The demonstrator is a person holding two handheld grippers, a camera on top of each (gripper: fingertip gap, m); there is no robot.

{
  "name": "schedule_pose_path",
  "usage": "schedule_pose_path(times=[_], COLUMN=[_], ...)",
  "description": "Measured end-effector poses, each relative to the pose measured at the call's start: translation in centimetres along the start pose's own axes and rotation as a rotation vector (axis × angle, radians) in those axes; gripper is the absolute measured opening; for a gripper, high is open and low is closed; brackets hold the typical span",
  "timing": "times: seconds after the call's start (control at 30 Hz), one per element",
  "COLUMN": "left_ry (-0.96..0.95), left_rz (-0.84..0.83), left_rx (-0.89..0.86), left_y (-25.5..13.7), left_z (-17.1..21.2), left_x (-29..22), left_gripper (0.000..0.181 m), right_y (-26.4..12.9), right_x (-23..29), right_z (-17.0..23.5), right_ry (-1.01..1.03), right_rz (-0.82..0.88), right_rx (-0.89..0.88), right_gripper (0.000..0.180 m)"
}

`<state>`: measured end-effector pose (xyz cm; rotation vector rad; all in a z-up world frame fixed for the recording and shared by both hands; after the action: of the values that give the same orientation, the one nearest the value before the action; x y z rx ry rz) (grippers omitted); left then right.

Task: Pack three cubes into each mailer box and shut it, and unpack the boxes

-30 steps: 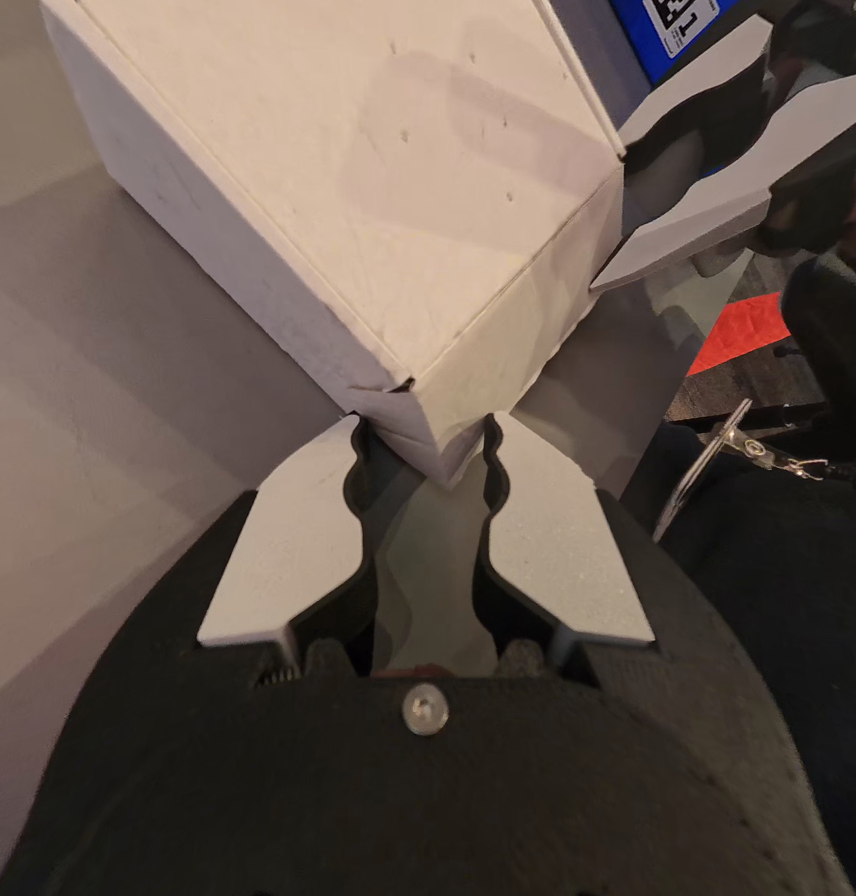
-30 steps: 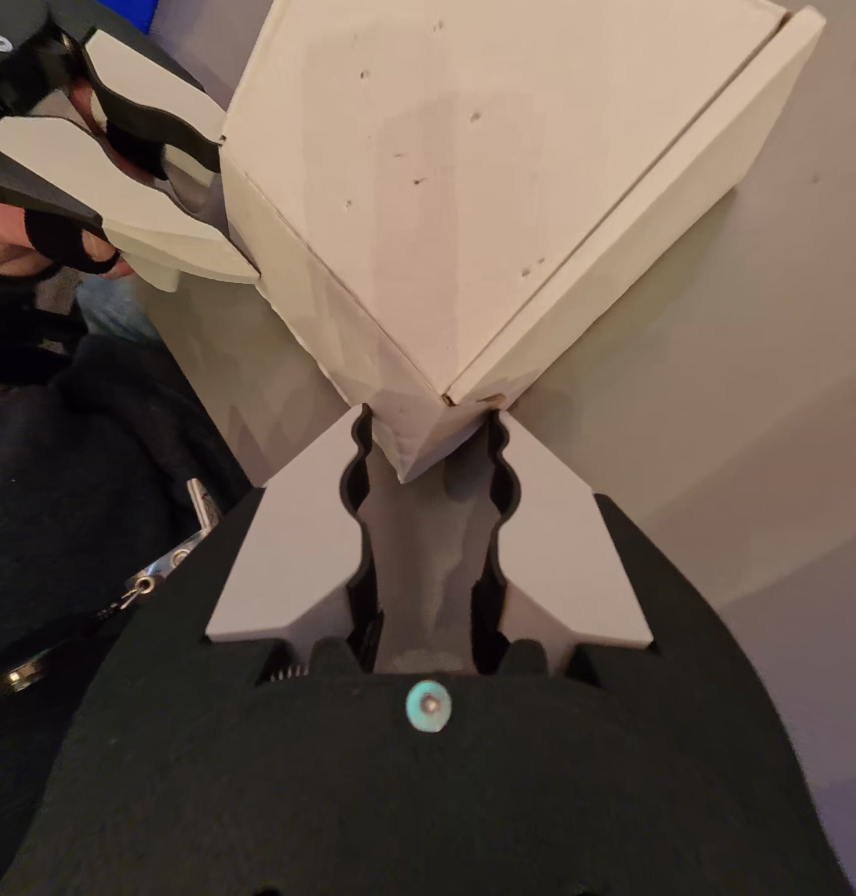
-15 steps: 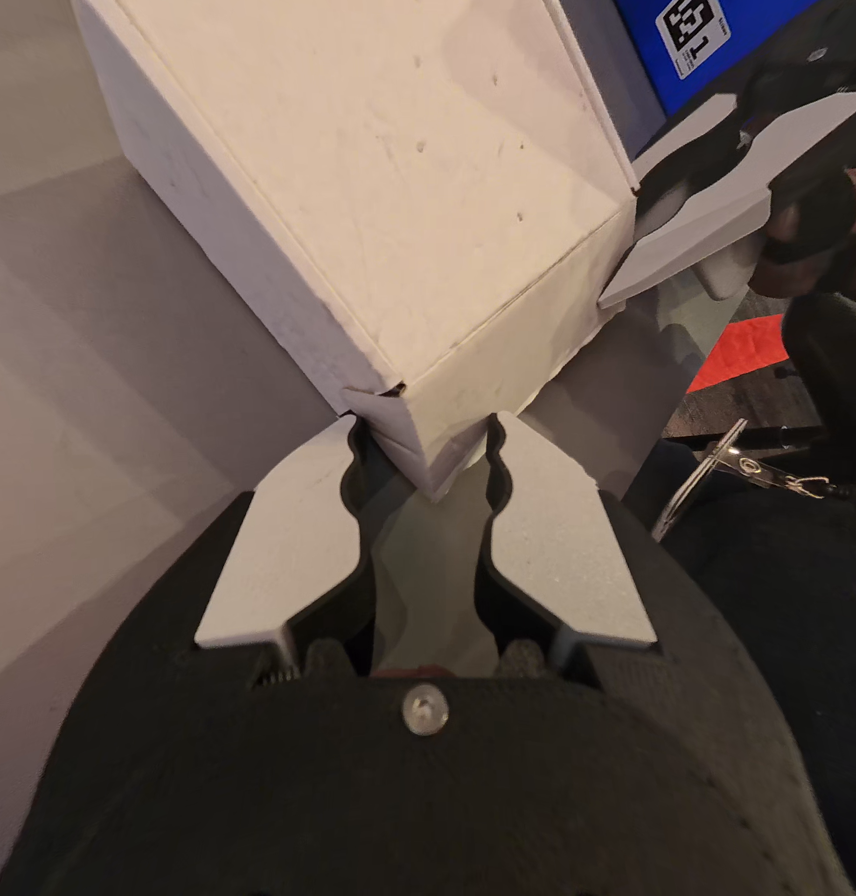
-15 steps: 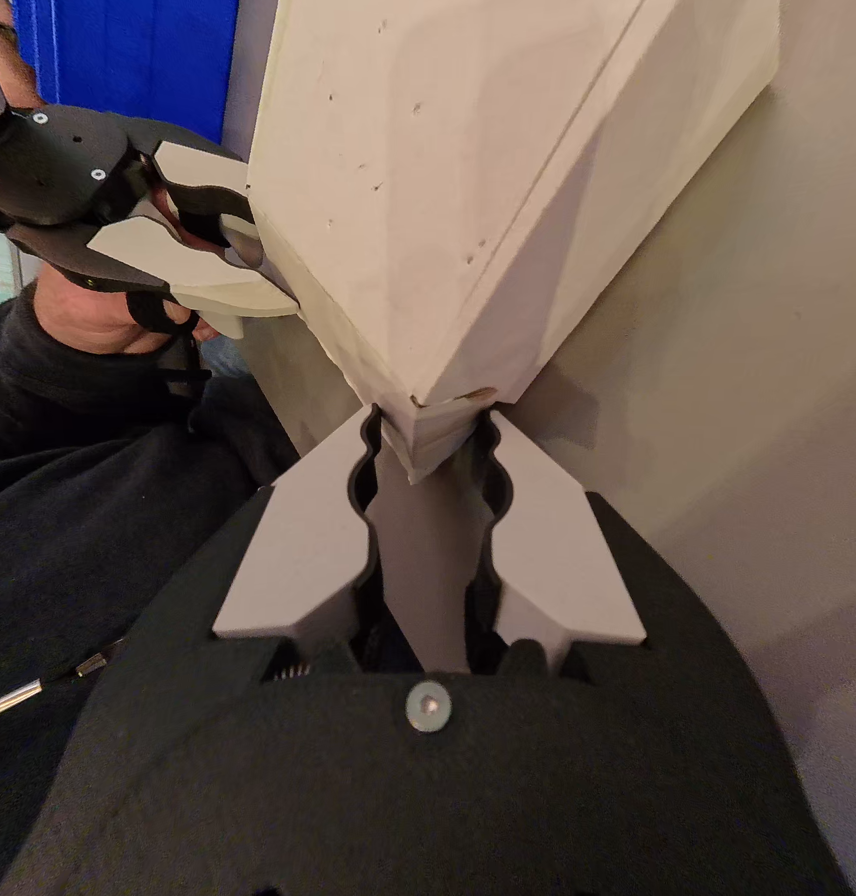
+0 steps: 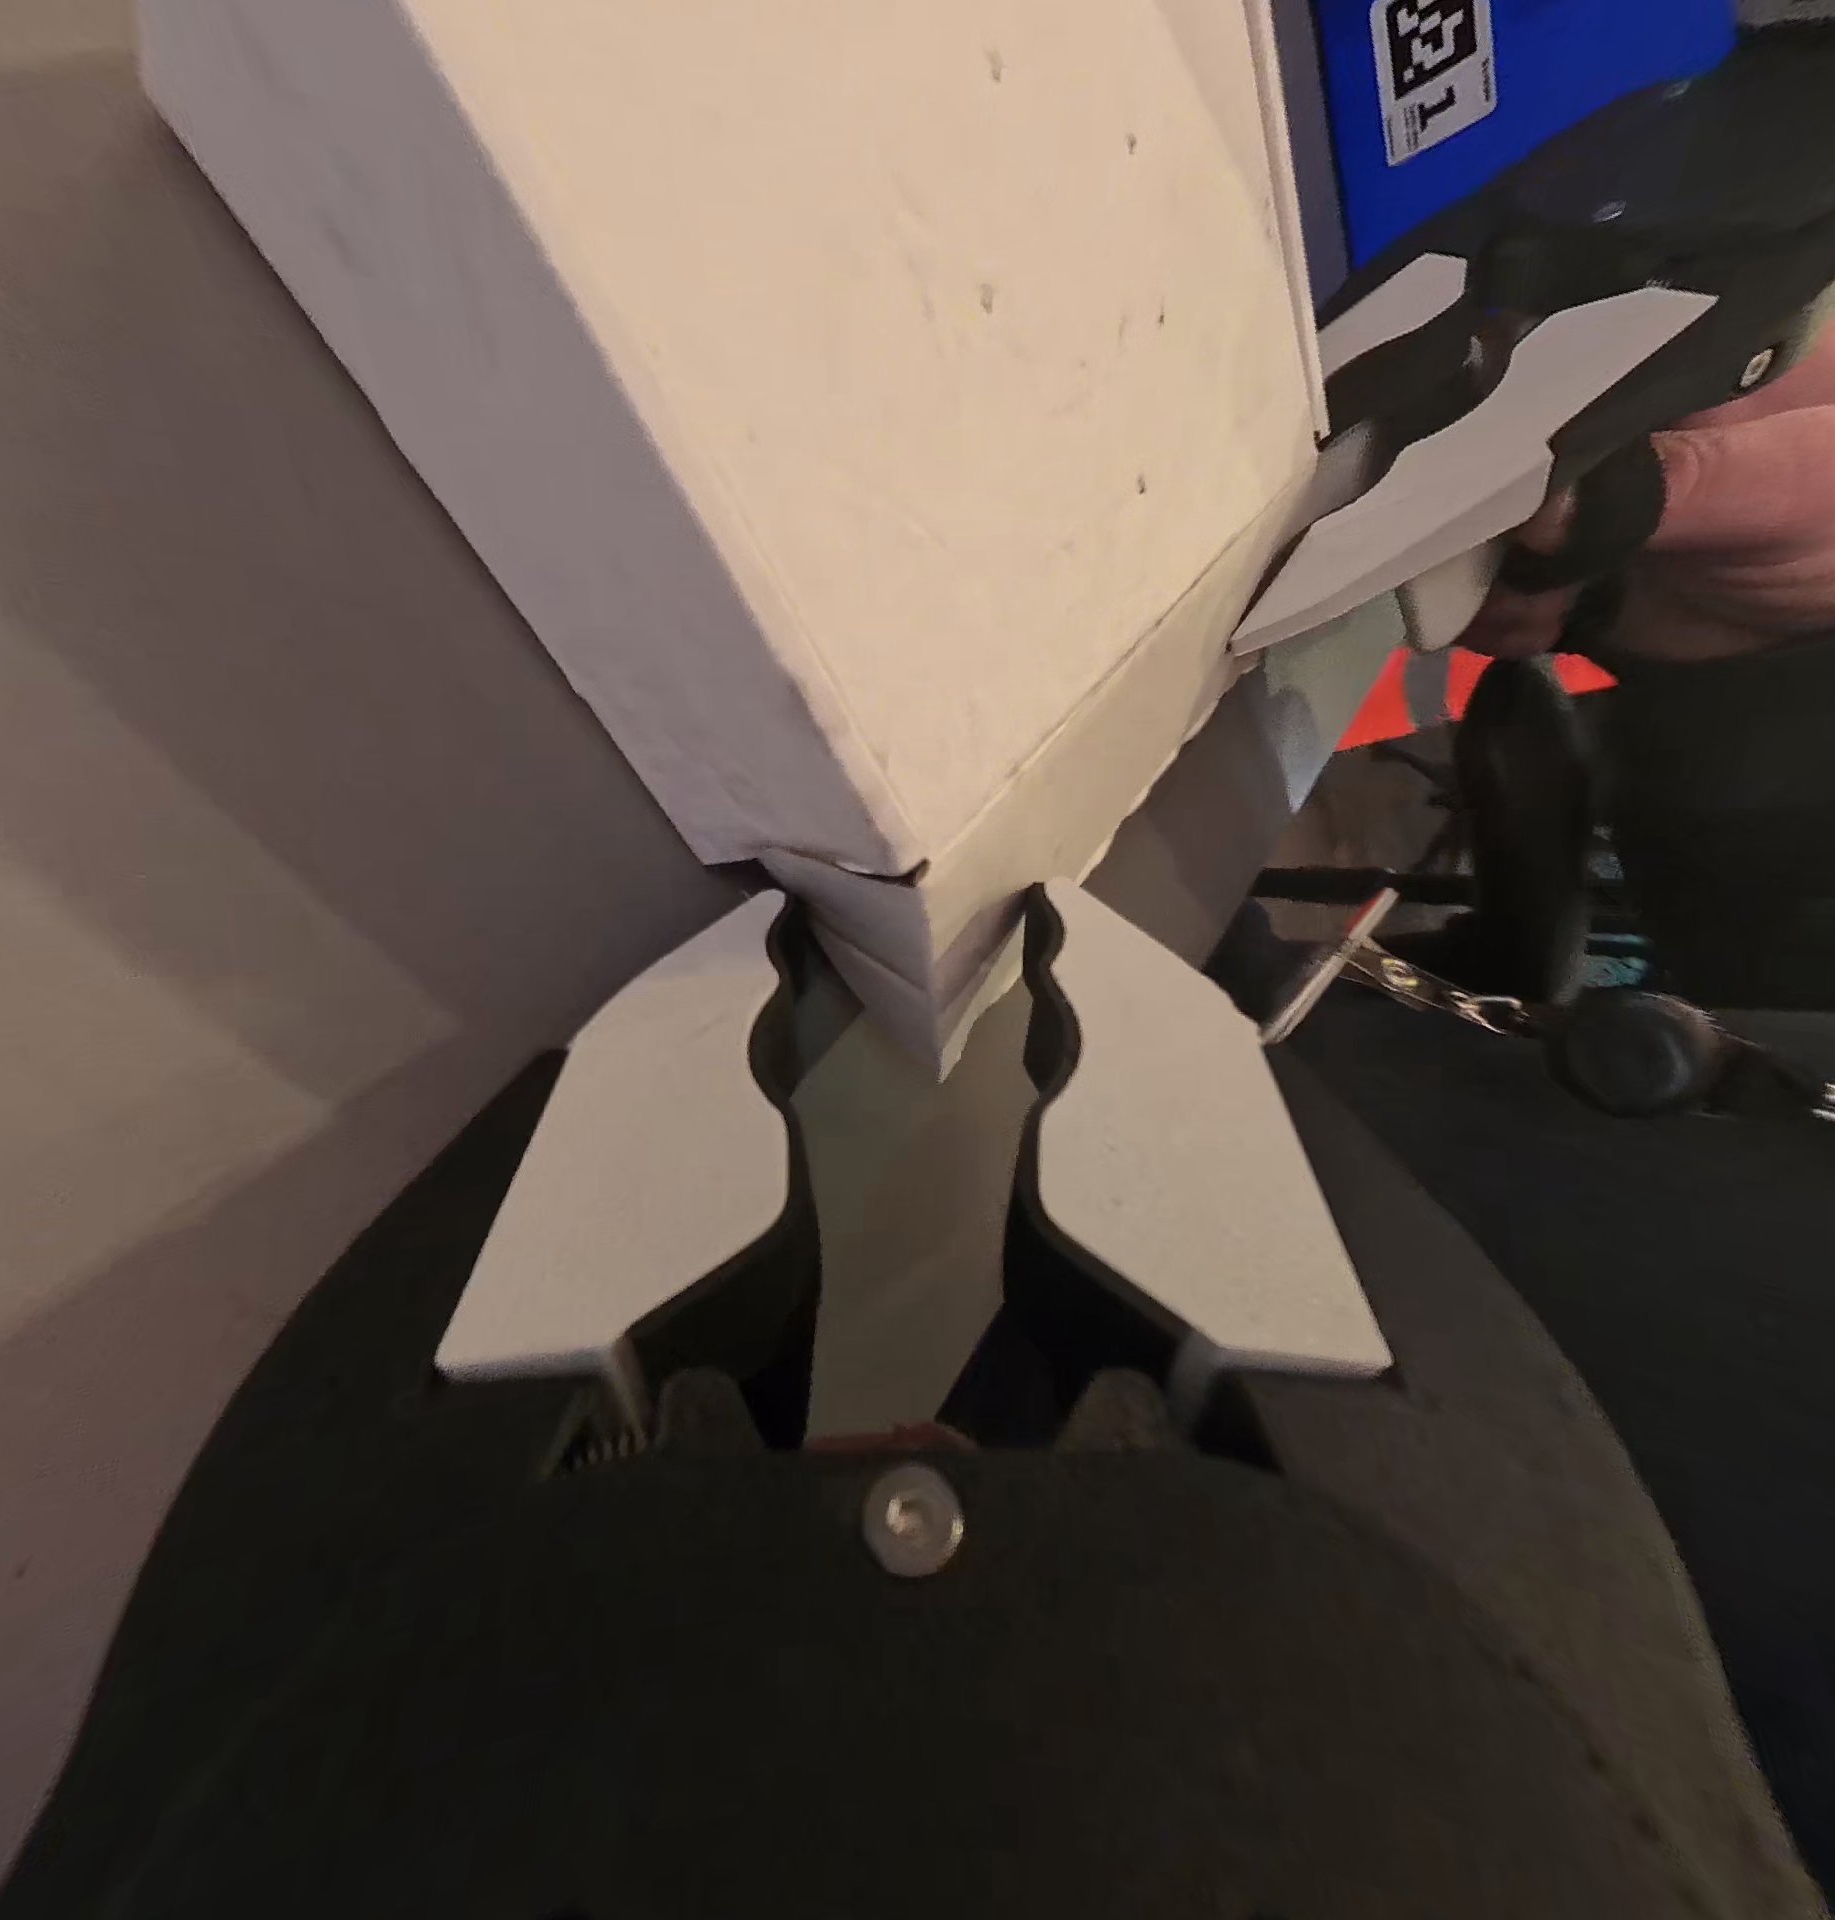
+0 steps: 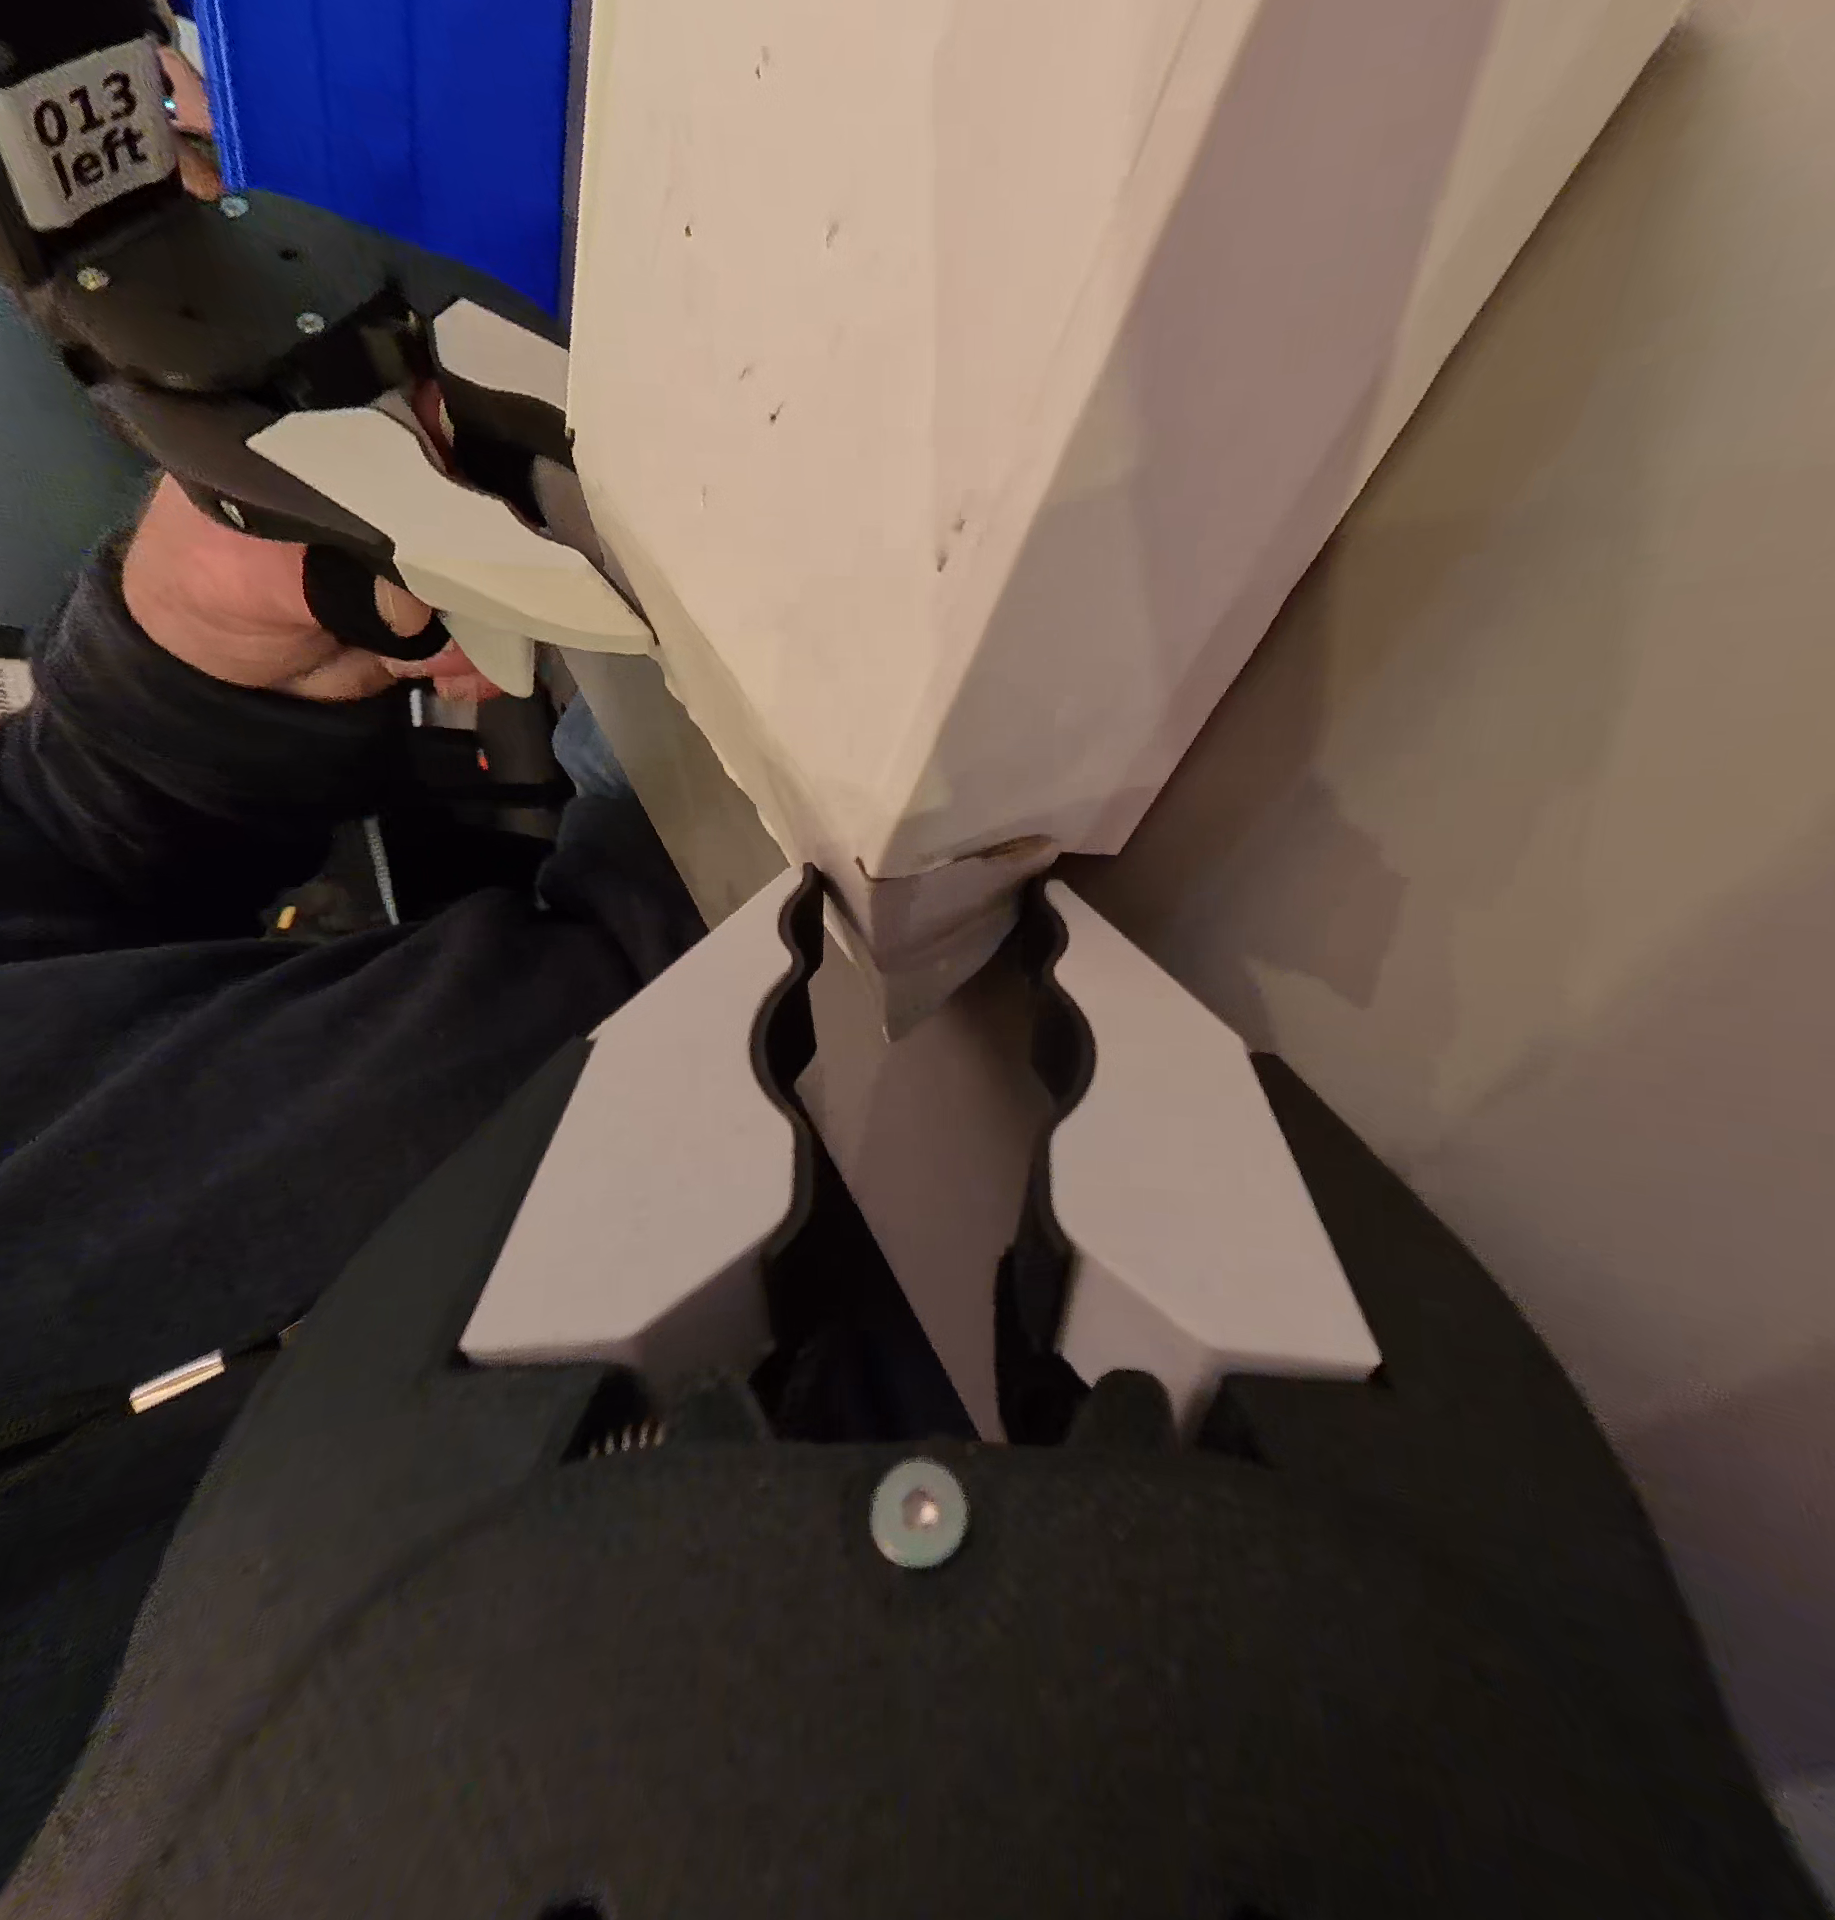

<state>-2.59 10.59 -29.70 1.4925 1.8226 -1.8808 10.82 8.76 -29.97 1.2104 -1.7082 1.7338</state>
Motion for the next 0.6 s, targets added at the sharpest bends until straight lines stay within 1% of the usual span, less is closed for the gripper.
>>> schedule_pose_path(times=[0.13, 0.23, 0.27, 0.3, 0.33, 0.37, 0.43, 0.5, 0.6], left_ry=[-0.021, -0.041, -0.048, -0.061, -0.072, -0.041, -0.021, 0.029, 0.058], left_rz=[0.037, 0.066, 0.105, 0.19, 0.179, 0.133, 0.11, 0.069, 0.073], left_rx=[0.059, 0.058, 0.055, 0.044, 0.055, 0.064, 0.045, 0.064, 0.083], left_y=[-0.2, -0.4, -0.5, -0.4, -0.2, 0.0, -0.5, -0.3, 0.1], left_z=[-0.3, -0.8, -0.9, -1.1, -1.0, -0.9, -1.3, -1.0, -0.3], left_x=[0.1, 0.3, 0.0, -0.9, -0.8, -0.4, -0.2, -0.1, -0.6], left_gripper=[0.039, 0.04, 0.036, 0.024, 0.025, 0.028, 0.036, 0.038, 0.043], right_y=[0.1, 0.2, 0.4, 0.7, 1.0, 1.0, 0.9, 0.7, 0.5], right_x=[0.1, 0.5, 0.7, 1.0, 0.9, 0.8, 0.8, 0.7, 0.7], right_z=[0.0, -0.2, -0.1, -0.1, 0.0, -0.2, -0.5, -0.7, -0.6], right_ry=[0.024, 0.044, 0.053, 0.062, 0.058, 0.047, 0.019, -0.01, -0.034], right_rz=[-0.049, -0.1, -0.129, -0.158, -0.142, -0.122, -0.076, -0.036, -0.01], right_rx=[0.028, 0.008, 0.0, -0.004, 0.0, -0.011, -0.025, -0.037, -0.034], right_gripper=[0.036, 0.035, 0.035, 0.034, 0.033, 0.034, 0.036, 0.037, 0.038])
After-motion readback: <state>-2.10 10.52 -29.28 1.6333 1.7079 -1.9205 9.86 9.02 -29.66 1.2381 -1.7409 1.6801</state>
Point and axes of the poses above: each gripper's, where its closed fingertips meet, y out along the fingers, z out of its underside, x = y × z across the jaws, the point moved 2 cm from there along -y, back along the fingers, and after that the axes turned 8 degrees about x, right-handed, at the moved point
